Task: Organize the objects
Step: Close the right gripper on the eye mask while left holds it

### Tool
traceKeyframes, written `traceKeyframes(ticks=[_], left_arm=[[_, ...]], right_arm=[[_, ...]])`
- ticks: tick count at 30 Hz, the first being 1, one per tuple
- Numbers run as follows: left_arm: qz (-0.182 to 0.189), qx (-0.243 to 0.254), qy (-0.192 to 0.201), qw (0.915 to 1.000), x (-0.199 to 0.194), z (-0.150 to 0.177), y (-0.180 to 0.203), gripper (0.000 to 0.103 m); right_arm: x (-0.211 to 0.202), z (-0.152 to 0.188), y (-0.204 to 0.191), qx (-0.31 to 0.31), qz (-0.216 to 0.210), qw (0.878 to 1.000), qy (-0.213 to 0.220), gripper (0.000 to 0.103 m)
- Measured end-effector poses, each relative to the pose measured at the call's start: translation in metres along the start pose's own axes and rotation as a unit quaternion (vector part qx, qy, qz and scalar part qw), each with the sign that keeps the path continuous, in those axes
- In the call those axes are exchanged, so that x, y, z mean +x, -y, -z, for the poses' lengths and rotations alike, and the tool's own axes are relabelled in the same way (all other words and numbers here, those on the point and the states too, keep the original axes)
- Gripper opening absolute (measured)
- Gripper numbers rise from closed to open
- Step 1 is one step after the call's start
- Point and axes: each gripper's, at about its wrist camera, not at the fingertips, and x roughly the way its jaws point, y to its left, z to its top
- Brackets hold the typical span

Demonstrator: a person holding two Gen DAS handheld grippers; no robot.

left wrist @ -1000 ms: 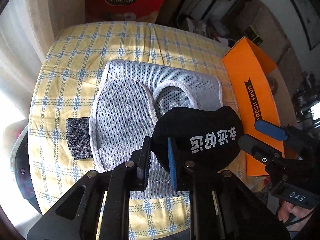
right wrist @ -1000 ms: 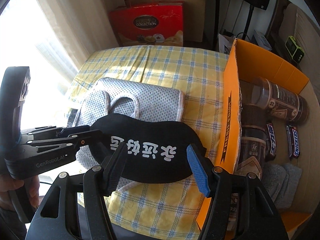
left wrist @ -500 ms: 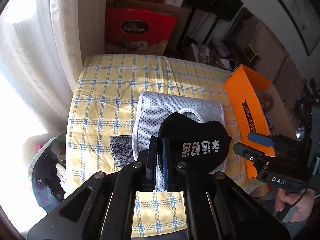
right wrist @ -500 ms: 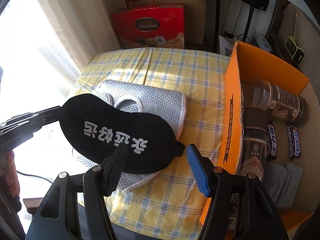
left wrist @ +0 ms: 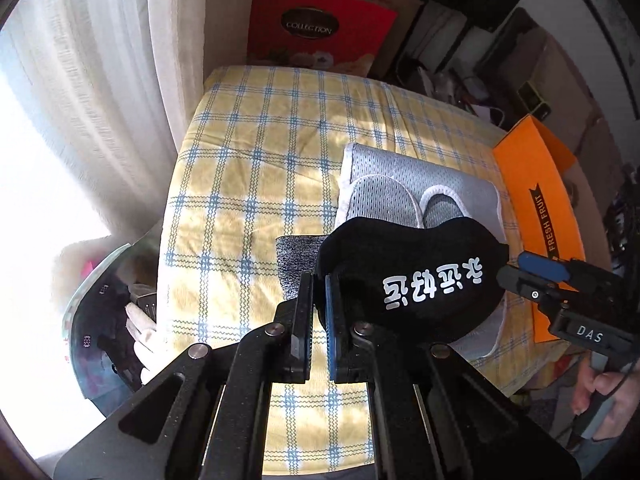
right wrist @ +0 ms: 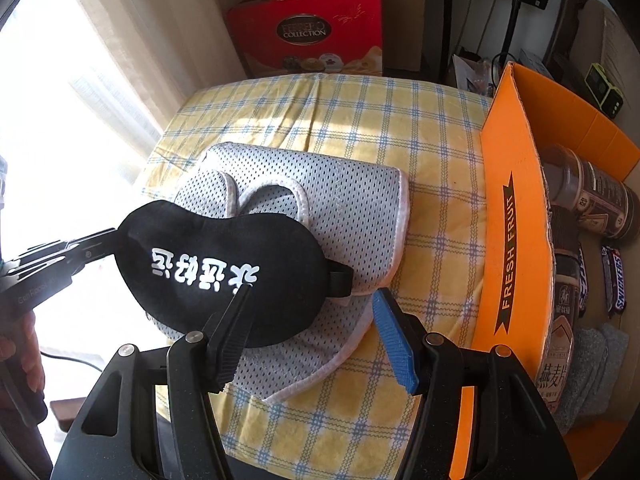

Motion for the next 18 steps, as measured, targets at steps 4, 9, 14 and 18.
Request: traceKeyframes(ticks=[4,9,14,18], left_arm=[[0.001,-0.002,-0.005,1.0000,0.007,0.002,-0.001,0.005],[0.004,-0.003,-0.004,1.0000,0.006,0.002,-0.003,0.005],[0.013,-0.004,0.003,0.9999,-0.003,0.000,0.000,0.005],[0.034,-0.001,0.015,0.9993,-0.019,-0.006,0.010,0.005]], right_arm=[[0.010,-0.003,0.006,0.031,-0.025,0.999,-0.010,0.054],[0.019,-0.005,0.005,0.051,-0.065,0.996,-0.017,0.040],[0.013,-0.006,0.005,0.053,-0.044,0.998,-0.002,0.019],[-0.003,-0.010,0.007,0.051,-0.058,0.997,0.019,0.011]])
